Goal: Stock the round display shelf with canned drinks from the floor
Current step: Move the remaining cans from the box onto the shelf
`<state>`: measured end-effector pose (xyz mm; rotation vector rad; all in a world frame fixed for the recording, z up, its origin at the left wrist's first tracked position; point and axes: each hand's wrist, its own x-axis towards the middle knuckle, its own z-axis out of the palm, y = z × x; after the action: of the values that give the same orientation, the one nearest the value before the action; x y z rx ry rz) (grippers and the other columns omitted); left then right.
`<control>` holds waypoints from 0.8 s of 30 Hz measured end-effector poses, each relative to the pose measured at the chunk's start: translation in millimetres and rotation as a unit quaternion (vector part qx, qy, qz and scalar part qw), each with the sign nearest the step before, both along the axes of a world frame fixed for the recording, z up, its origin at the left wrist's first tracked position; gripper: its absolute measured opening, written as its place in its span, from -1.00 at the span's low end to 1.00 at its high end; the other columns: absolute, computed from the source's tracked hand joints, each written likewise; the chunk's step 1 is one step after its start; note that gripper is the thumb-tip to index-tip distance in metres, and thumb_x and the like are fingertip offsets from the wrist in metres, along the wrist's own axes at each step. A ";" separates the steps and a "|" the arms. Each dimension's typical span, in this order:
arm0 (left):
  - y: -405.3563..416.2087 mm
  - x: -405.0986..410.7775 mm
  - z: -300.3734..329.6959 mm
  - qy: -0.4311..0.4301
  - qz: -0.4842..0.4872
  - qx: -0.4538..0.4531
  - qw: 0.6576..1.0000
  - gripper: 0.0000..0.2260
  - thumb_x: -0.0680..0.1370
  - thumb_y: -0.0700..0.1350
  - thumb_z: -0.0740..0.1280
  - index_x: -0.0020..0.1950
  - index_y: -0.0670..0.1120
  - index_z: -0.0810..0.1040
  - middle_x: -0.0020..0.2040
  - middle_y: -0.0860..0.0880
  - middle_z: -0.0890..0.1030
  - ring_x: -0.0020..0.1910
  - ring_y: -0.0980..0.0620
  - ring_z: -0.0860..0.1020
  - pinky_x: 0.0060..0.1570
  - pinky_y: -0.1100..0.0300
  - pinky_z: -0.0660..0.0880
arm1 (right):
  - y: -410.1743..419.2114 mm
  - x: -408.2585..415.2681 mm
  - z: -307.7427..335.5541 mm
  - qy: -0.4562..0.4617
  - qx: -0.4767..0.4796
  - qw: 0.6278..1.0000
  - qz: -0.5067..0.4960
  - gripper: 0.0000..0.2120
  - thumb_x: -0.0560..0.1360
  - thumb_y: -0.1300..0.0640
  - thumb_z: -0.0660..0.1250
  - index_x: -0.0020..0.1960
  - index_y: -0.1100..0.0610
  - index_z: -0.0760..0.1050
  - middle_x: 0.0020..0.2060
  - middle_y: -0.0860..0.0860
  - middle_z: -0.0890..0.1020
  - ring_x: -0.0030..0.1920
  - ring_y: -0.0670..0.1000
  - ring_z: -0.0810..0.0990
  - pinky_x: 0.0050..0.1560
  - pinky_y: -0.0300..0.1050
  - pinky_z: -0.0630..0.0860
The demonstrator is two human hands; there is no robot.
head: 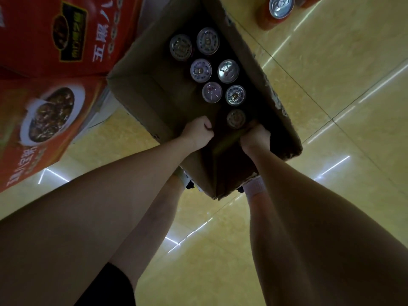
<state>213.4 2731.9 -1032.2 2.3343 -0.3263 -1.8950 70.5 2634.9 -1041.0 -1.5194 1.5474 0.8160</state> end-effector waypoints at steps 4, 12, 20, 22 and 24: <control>4.2 1.9 -4.4 -0.007 0.002 0.006 1.000 -0.84 0.54 -0.20 0.33 0.11 -0.11 0.51 0.03 -0.12 0.60 0.03 -0.10 0.57 0.05 0.08 0.51 | 1.6 -3.9 -2.3 0.013 0.015 1.000 -0.023 -0.53 0.51 0.15 0.32 0.40 0.14 0.36 0.19 0.20 0.58 0.19 0.24 0.55 0.15 0.01 0.52; 3.1 -7.3 -40.0 0.006 0.013 -0.008 1.000 -0.84 0.56 -0.20 0.31 0.14 -0.12 0.49 0.06 -0.13 0.60 0.02 -0.09 0.57 0.01 0.09 0.51 | -3.9 10.4 -48.8 0.035 0.059 0.996 0.058 -0.15 0.46 -0.06 0.44 0.56 0.10 0.04 0.38 0.17 0.42 0.38 0.22 0.39 0.30 0.08 0.39; 11.7 -19.7 -31.9 0.014 0.017 -0.009 1.000 -0.85 0.54 -0.25 0.31 0.10 -0.12 0.49 0.03 -0.15 0.61 0.00 -0.12 0.57 -0.02 0.05 0.50 | 10.2 4.8 -40.0 0.051 0.086 0.993 0.059 -0.48 0.45 -0.09 0.43 0.33 0.09 0.42 0.16 0.11 0.58 0.18 0.16 0.55 0.03 -0.03 0.48; 17.5 -16.5 -15.2 0.011 0.011 -0.011 1.000 -0.84 0.52 -0.27 0.33 0.06 -0.10 0.48 0.00 -0.14 0.60 0.02 -0.15 0.58 0.05 -0.01 0.52 | 13.9 9.6 -16.2 0.024 0.105 0.994 0.033 -0.50 0.36 -0.15 0.47 0.21 0.04 0.50 0.07 0.07 0.61 0.12 0.14 0.59 0.00 -0.07 0.52; 23.9 -10.0 7.1 0.010 -0.012 -0.013 1.000 -0.81 0.51 -0.30 0.35 0.06 -0.09 0.45 -0.01 -0.13 0.56 0.01 -0.15 0.57 0.05 -0.04 0.52 | 14.9 13.3 9.2 -0.022 0.112 0.993 -0.004 -0.28 0.21 -0.24 0.49 0.28 0.02 0.40 0.07 0.05 0.62 0.10 0.16 0.62 0.02 0.02 0.61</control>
<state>203.3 2755.7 -1025.1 2.3038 -0.3764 -1.9103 83.8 2649.8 -1031.8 -1.3579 1.3783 0.9133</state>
